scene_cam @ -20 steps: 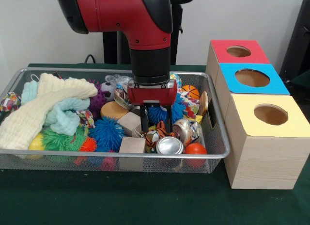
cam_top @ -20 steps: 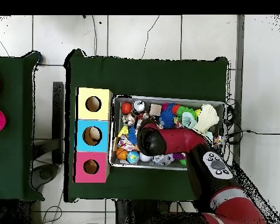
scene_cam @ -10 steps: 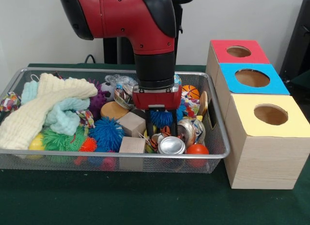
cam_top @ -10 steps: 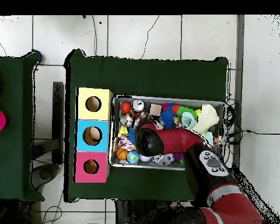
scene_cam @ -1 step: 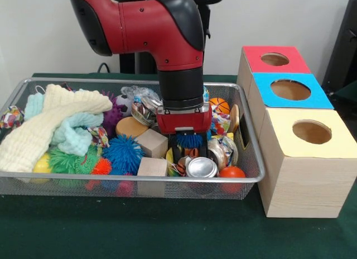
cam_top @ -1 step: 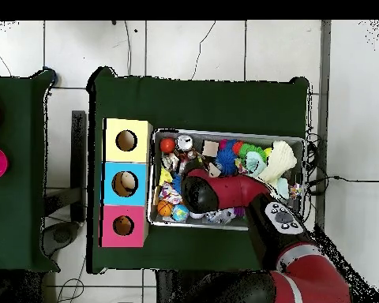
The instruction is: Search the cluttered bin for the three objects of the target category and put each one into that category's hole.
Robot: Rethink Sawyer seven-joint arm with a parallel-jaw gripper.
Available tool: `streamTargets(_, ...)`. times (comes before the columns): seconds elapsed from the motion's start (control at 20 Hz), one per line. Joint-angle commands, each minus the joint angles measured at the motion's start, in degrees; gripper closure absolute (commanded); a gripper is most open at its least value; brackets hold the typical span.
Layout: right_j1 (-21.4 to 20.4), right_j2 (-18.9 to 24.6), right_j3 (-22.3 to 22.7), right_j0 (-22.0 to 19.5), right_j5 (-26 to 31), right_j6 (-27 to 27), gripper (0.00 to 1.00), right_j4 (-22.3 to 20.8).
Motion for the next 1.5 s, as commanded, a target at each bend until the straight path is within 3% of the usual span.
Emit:
streamTargets(0.05, 5.49, 0.66, -6.05, -0.16, -3.54, 1.3, 0.0, -4.04)
streamTargets(0.2, 5.9, 0.52, -6.5, -0.25, -3.91, 1.46, 0.0, -4.44)
streamTargets(0.25, 5.86, 0.04, -6.69, 0.12, -4.2, 1.67, 1.0, -4.8)
streamTargets(0.45, 5.4, -2.93, -6.71, 2.3, -6.47, 3.41, 1.0, -3.7)
streamTargets(0.75, 5.33, -1.8, -5.9, 1.54, -5.37, 3.24, 1.0, -3.16)
streamTargets(1.1, 2.23, -2.14, -3.64, 2.16, -3.25, 3.75, 1.0, -1.95)
streamTargets(1.5, -8.44, -1.8, 3.67, 3.23, 3.85, 5.39, 1.0, 1.93)
